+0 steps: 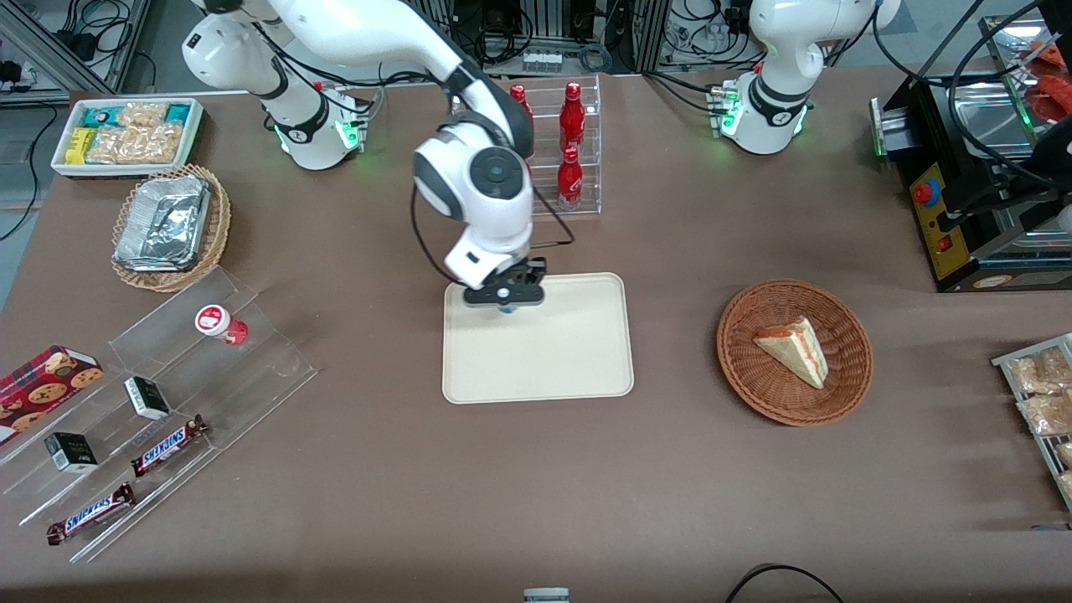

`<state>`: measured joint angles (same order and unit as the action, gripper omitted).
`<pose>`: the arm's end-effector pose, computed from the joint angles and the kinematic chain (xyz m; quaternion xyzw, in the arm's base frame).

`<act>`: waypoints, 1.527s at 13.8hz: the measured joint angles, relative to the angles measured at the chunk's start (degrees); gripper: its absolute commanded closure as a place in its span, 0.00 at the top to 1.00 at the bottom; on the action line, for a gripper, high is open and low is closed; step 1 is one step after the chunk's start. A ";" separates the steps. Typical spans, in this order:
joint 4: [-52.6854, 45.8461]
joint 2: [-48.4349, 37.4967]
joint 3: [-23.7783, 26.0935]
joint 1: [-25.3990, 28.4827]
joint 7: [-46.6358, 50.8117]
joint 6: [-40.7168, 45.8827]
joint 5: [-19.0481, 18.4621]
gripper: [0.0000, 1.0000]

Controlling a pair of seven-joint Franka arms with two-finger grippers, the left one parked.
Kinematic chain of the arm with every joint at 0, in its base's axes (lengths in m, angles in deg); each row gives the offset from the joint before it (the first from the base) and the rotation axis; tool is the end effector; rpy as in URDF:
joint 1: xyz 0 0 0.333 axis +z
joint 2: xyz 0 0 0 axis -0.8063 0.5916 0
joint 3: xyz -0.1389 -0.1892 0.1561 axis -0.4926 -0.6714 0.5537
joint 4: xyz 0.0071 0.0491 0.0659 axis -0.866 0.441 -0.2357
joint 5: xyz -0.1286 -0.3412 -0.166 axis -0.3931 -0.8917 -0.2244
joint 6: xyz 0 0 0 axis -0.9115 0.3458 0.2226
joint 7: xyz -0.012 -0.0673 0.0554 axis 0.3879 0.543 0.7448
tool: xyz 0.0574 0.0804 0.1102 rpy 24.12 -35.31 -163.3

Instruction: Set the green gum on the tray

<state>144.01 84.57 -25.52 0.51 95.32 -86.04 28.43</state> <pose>0.4609 0.4740 0.2441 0.9995 -0.0030 0.0128 0.0275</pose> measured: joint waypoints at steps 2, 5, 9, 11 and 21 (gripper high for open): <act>-0.62 1.81 -0.04 1.26 1.08 -1.73 0.01 0.00; -0.68 3.78 -0.06 2.10 1.37 -4.03 0.01 0.00; -0.72 7.50 -0.33 2.12 1.66 -7.72 0.00 0.00; -0.74 8.22 -0.35 2.12 1.83 -8.80 0.00 0.00; -2.02 8.70 -0.85 1.99 2.19 -9.72 0.00 0.99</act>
<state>141.99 93.28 -26.37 2.50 97.52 -95.77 28.44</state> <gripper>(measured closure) 0.004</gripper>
